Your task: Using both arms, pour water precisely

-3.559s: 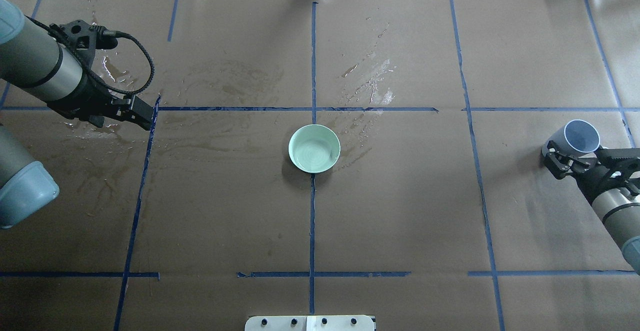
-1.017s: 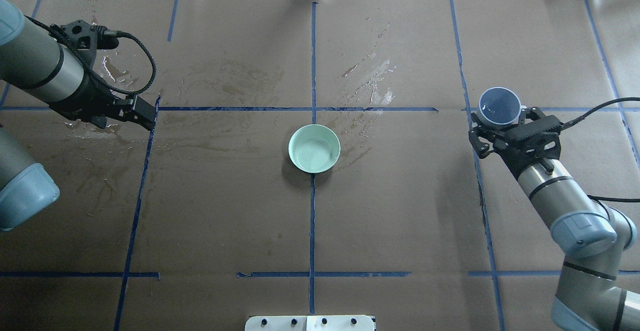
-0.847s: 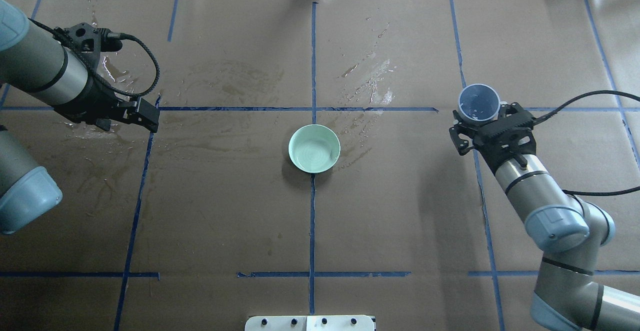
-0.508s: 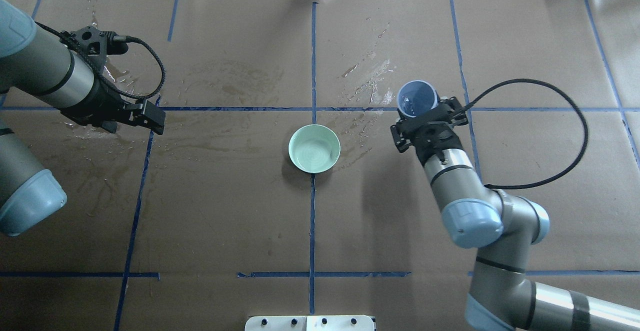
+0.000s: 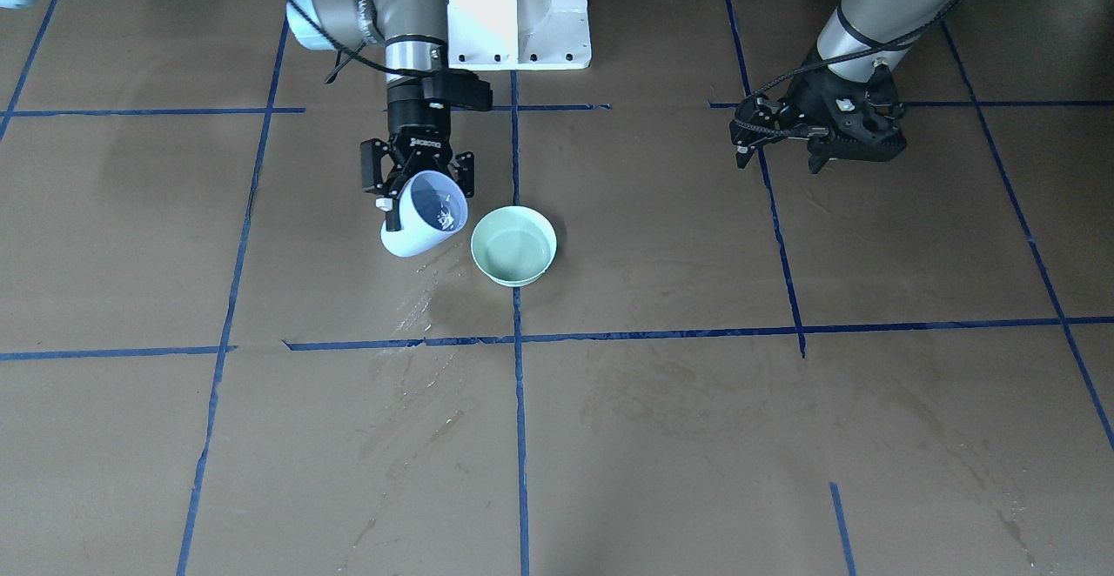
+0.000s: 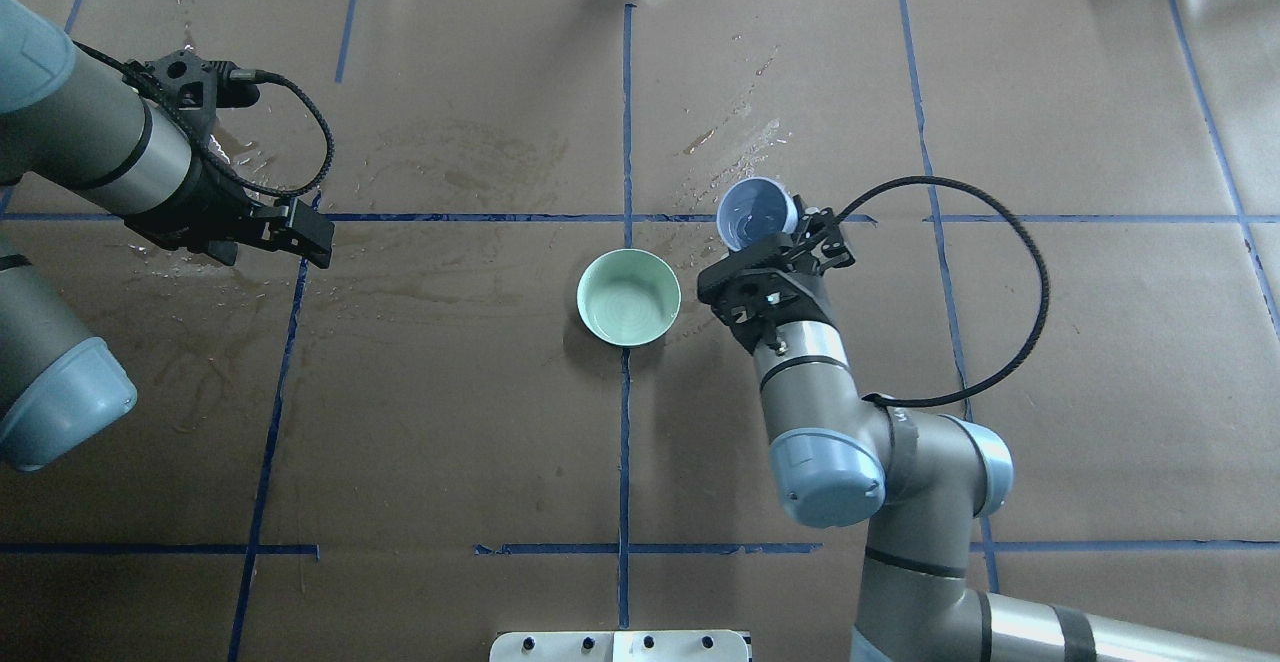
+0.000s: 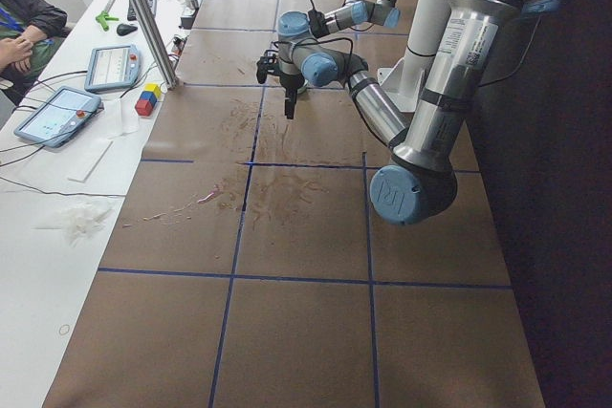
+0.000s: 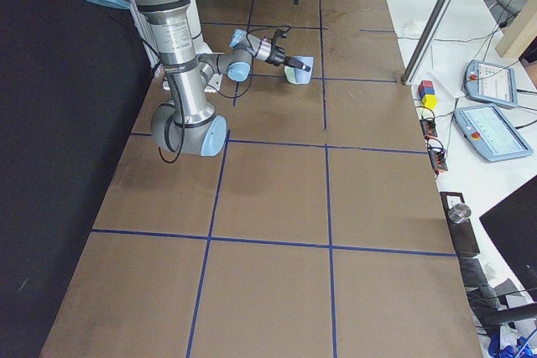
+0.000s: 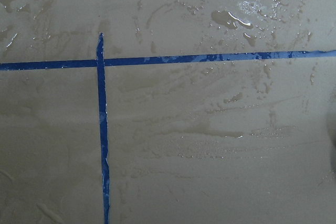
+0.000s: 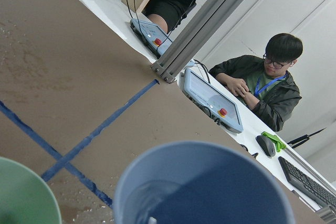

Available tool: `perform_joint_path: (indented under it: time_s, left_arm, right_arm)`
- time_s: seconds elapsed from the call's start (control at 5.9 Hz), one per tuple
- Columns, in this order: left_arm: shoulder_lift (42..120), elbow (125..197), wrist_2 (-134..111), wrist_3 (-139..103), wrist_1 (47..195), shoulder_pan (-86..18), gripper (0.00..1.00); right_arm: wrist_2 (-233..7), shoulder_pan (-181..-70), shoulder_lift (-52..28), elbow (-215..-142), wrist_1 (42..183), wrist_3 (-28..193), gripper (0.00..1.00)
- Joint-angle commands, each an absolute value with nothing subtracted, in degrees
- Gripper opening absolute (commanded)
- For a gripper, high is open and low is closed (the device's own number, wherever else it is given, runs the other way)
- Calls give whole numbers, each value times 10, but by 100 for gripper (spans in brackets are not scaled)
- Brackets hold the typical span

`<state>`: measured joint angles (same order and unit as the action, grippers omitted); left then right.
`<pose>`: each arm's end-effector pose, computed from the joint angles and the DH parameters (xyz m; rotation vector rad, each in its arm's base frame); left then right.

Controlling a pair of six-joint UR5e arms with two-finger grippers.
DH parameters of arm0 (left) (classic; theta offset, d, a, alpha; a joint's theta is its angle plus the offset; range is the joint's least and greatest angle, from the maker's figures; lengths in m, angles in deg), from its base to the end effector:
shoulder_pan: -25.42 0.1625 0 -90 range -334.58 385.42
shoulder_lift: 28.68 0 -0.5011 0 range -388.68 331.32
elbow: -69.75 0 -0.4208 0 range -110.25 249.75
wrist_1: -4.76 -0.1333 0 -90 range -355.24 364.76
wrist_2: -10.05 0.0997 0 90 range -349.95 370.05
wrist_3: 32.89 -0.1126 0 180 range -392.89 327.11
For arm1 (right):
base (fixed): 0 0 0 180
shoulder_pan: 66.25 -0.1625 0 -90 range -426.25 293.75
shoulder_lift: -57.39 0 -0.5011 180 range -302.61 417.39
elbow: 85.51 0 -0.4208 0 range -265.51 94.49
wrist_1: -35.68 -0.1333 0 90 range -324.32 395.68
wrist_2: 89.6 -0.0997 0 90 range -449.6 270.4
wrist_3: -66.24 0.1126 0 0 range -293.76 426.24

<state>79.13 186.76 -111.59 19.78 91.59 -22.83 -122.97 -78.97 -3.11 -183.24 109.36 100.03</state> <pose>0.3375 -0.4896 0.3483 0.0937 0.8763 0.0225 -0.6238 -0.3739 0.3006 1.2262 -0.1867 -0.1982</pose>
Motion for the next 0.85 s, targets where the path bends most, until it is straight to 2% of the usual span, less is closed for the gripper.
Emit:
perform_joint_path:
  time_s: [0.0, 0.68]
  left_arm:
    - [792, 1869, -1117, 198, 916, -228, 100]
    - [792, 1870, -1117, 198, 916, -228, 100]
  right_arm:
    - [-1197, -773, -4, -1812, 1168, 993, 0]
    - [-1176, -773, 4, -1804, 1200, 864, 0]
